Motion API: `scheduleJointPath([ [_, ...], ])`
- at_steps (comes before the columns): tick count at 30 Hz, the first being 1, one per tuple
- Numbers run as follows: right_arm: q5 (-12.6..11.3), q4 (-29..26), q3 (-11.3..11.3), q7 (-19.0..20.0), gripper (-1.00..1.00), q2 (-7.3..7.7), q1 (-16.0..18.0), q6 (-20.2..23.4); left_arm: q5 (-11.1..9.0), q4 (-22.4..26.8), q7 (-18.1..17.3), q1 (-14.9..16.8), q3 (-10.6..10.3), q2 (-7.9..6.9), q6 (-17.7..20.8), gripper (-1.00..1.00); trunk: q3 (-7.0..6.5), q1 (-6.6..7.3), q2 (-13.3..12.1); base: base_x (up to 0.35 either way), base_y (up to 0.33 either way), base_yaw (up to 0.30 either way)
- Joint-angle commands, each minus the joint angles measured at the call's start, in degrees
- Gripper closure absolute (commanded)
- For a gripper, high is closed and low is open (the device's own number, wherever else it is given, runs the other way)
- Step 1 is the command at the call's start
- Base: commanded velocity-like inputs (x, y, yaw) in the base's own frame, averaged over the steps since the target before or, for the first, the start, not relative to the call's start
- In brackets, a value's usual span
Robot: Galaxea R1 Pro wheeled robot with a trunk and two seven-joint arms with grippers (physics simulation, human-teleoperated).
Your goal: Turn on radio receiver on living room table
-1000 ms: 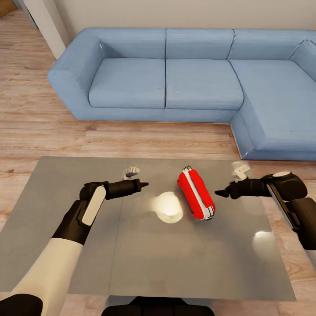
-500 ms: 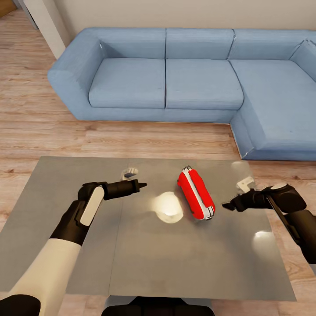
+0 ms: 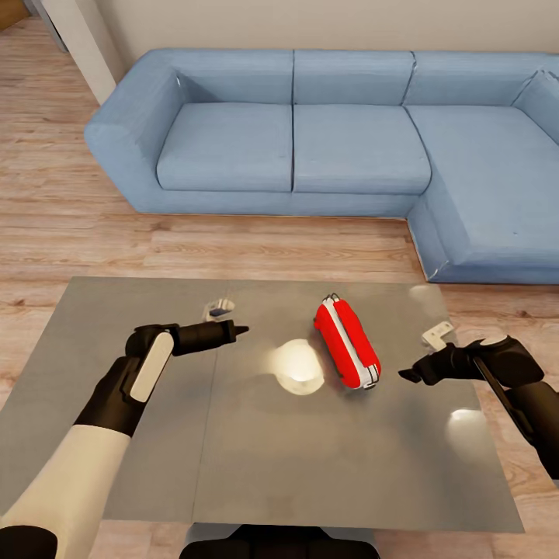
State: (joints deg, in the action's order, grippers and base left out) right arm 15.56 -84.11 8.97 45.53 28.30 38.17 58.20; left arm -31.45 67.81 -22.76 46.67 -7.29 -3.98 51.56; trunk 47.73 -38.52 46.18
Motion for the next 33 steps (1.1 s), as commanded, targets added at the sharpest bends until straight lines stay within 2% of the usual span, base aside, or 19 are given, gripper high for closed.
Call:
scheduleJointPath([
  [1,0.0,0.0,-0.1,0.0,-1.00,0.00,0.0,0.0,0.0,0.0,0.0,0.0,0.0,-0.02,0.0,1.00,0.00,0.00,0.0,0.000,0.000,0.000],
  [4,0.0,0.0,-1.0,0.0,-1.00,-0.05,0.0,-0.1,0.1,-0.3,0.0,0.0,0.0,-0.02,0.0,1.00,0.00,0.00,0.0,0.000,0.000,0.000],
  [8,0.0,0.0,-3.4,0.0,-1.00,-0.10,0.0,0.3,0.2,-0.5,0.1,0.0,0.0,0.01,0.0,1.00,-0.10,0.00,0.0,0.000,0.000,0.000],
  [12,0.0,0.0,-4.2,-0.1,-1.00,-0.11,0.0,0.1,0.2,-0.5,0.1,0.0,0.0,0.02,0.0,1.00,-0.41,0.00,0.0,0.000,0.000,0.000],
  [33,0.9,-0.1,-4.5,-0.2,-1.00,-0.08,-0.6,0.4,0.2,-0.1,0.2,0.0,0.0,0.01,-0.1,1.00,-2.28,0.00,0.0,0.000,0.000,0.000],
])
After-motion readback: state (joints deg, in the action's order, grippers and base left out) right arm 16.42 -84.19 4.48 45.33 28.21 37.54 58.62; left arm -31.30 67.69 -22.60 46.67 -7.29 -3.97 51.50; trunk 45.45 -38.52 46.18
